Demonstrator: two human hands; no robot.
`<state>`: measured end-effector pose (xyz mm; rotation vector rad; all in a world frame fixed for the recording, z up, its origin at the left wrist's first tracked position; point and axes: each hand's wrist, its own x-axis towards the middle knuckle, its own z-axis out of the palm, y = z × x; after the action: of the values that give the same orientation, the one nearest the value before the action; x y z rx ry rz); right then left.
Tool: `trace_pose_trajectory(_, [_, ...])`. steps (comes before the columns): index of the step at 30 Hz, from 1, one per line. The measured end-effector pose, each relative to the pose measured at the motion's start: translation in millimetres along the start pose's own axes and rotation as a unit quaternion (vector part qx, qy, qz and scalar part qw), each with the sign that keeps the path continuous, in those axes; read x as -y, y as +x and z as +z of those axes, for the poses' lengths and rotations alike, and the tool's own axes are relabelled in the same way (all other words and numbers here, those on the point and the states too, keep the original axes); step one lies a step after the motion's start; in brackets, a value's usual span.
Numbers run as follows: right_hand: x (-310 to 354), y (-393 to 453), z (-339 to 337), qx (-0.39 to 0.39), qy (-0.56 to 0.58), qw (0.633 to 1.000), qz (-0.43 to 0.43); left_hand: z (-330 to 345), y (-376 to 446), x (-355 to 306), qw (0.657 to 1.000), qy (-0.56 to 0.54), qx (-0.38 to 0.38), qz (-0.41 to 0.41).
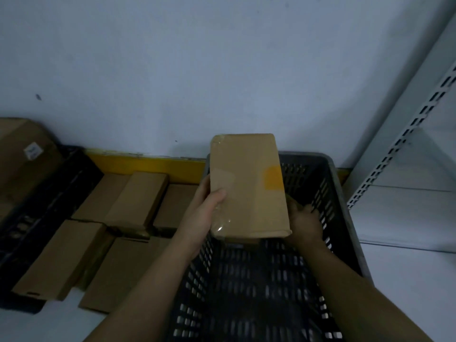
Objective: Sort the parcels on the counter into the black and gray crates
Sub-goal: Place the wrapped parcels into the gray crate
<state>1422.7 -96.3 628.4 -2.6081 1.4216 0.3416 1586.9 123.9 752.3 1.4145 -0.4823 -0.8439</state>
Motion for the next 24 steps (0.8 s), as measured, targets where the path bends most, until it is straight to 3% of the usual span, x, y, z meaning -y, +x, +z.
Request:
trace_pose_trajectory(7, [2,-31,-48,-0.145,0.109,0.983,0.007,-22,-21,-27,0.996,-0.046,-0.057,0.044])
trace_pose_trajectory(14, [23,-84,-100,-0.281,0.21,0.936,-0.017,-76,-37,-52,0.991,-0.078,-0.093,0.063])
trace_pose_trajectory(19, [84,-129,-132,-0.318,0.234,0.918,-0.031,-138,-56,-64,0.989,-0.096,-0.084,0.072])
trace_pose_trajectory(24, [177,-172,-130,-0.302,0.275,0.911,-0.05,-229,-85,-55,0.993,-0.063,-0.094,0.038])
